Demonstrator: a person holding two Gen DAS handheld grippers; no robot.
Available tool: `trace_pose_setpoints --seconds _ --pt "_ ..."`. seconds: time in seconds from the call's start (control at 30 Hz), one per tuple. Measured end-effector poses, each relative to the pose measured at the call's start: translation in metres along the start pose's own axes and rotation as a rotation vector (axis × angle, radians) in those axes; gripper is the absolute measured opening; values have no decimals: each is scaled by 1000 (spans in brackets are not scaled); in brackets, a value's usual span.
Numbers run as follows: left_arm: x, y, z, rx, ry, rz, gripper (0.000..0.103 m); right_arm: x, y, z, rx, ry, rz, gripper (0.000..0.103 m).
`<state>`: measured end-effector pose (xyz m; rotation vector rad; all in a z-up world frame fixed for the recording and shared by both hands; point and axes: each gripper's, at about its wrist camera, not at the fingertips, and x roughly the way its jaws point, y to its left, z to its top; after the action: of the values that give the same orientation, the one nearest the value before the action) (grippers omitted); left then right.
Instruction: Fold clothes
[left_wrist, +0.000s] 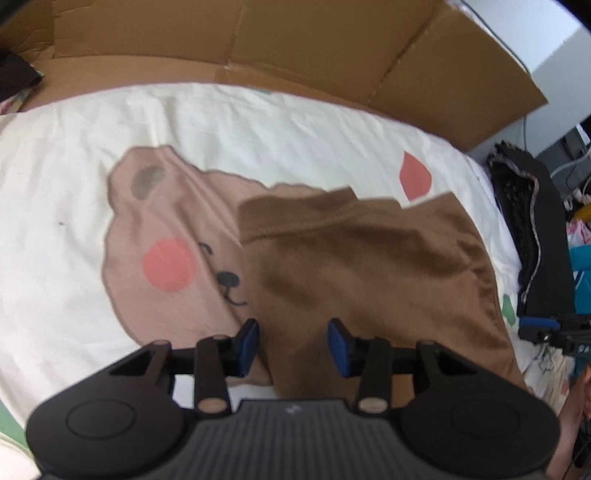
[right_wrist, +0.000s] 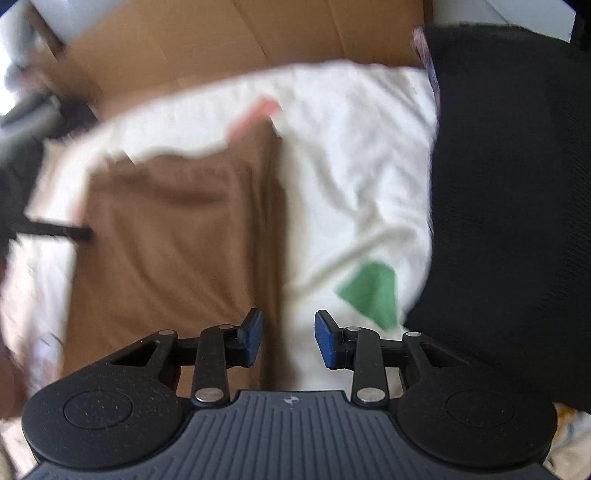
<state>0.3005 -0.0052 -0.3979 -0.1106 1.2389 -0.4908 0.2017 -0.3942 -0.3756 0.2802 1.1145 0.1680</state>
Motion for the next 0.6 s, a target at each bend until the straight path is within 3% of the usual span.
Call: trace_pose_setpoints --seconds 0.13,0.3,0.43,0.6 --pt "4 7 2 -25 -3 -4 43 7 -2 8 12 -41 2 40" --pt "6 11 6 -32 -22 -10 43 25 6 7 -9 -15 19 41" --pt "9 13 11 -45 -36 -9 43 38 15 1 -67 22 -11 41" --pt "12 16 23 -37 -71 9 42 37 10 -2 -85 4 -81 49"
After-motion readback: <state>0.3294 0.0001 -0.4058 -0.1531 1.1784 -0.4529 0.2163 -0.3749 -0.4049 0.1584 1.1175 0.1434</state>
